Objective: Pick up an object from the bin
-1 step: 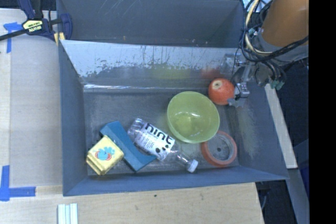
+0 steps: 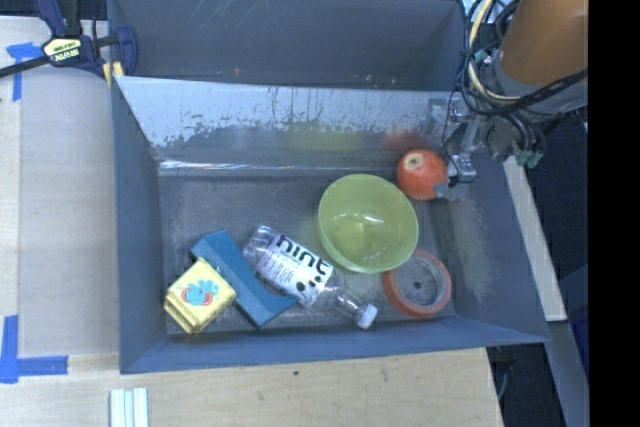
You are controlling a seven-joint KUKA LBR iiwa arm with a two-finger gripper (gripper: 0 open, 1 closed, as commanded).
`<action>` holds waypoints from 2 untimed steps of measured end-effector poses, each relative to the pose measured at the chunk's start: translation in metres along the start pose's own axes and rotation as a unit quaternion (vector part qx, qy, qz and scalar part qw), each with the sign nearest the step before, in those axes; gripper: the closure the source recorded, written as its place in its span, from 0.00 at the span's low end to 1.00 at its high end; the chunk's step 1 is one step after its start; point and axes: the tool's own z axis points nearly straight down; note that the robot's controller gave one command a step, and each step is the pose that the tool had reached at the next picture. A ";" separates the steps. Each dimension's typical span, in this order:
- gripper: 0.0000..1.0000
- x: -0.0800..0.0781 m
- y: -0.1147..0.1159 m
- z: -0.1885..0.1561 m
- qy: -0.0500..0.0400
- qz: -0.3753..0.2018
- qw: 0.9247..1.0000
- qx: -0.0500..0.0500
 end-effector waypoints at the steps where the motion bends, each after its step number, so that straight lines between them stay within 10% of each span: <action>1: 0.00 -0.014 -0.039 0.148 0.002 0.082 0.997 0.000; 2: 0.00 -0.003 -0.043 0.147 -0.006 0.063 0.998 0.000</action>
Offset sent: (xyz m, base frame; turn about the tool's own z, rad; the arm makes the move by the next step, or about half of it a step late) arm 0.0032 -0.0423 -0.1477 0.1262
